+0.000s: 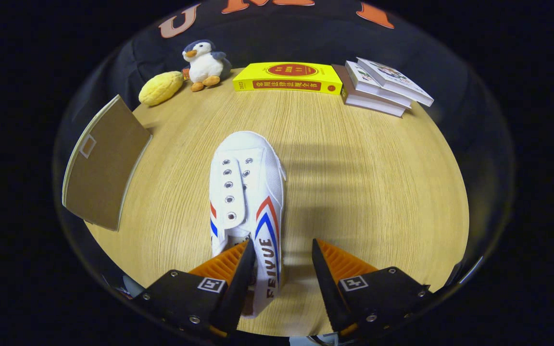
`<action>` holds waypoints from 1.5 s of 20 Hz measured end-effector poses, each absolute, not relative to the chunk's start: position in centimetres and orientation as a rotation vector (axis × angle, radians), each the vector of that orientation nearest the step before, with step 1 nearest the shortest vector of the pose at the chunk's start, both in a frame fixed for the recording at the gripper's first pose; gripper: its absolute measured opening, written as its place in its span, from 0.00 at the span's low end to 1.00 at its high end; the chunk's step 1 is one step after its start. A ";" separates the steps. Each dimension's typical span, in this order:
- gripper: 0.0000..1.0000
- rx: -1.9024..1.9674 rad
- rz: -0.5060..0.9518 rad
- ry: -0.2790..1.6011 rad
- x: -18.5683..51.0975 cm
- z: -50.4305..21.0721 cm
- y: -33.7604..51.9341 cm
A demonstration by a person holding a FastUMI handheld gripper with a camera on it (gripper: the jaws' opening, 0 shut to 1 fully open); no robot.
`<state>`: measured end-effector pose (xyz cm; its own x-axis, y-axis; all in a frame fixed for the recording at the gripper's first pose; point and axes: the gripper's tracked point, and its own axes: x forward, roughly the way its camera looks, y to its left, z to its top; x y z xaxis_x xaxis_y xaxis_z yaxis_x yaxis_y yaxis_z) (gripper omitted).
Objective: Open the storage box then place both shoes into the box .Put the left shoe in first, then the right shoe, with the right side of both shoes facing outward in a uniform manner.
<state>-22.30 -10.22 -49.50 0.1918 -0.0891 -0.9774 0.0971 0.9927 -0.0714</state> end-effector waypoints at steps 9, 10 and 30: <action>0.18 0.137 -0.142 1.339 -22.1 -49.6 -9.6; 0.09 0.159 -0.152 1.325 -22.0 -49.5 -9.4; 0.01 0.357 -0.032 1.093 -12.0 -35.8 3.0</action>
<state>-11.98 2.95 -35.79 0.4653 0.1495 -0.8724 0.1996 0.9425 0.2679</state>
